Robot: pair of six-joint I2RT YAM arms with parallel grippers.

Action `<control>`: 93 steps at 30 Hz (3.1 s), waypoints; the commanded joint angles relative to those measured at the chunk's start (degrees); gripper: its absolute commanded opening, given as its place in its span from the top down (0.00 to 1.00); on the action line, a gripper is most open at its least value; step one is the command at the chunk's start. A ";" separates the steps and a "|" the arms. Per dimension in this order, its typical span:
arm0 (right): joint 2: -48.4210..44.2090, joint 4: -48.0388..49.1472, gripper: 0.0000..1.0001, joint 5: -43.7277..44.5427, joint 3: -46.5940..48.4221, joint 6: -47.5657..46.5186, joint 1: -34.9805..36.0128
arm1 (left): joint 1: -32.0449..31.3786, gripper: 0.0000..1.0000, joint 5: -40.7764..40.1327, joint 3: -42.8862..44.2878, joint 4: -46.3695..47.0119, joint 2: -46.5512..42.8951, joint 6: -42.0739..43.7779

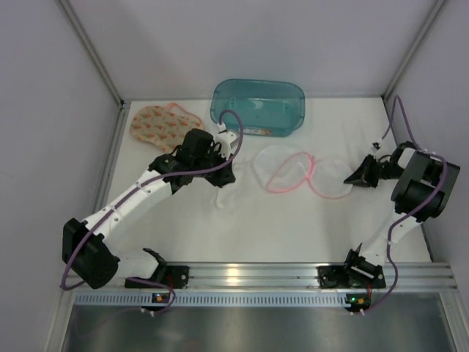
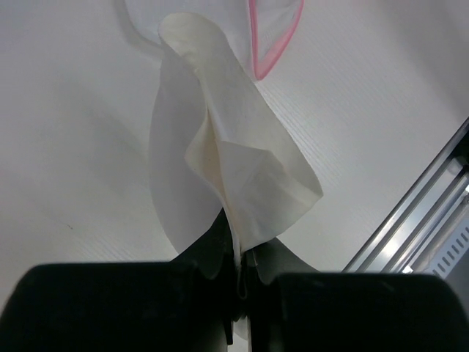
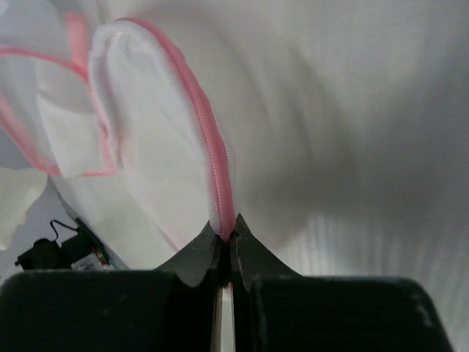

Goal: Place the bra in the laundry bag and zip it closed
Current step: Pick up the laundry bag at the center of the board, then place the bra in the laundry bag.

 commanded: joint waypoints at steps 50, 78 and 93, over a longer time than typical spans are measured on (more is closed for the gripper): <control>-28.51 -30.55 1.00 -23.33 0.32 -17.40 17.41 | 1.16 1.00 -5.63 9.46 5.21 18.65 -17.73; -24.21 -33.38 1.00 -33.62 -4.42 -17.58 19.44 | -6.06 1.00 -30.89 25.46 -11.76 42.02 -41.92; -22.45 -32.76 1.00 -34.77 -5.04 -16.43 19.44 | -4.73 0.64 -26.85 26.79 -11.67 29.91 -28.59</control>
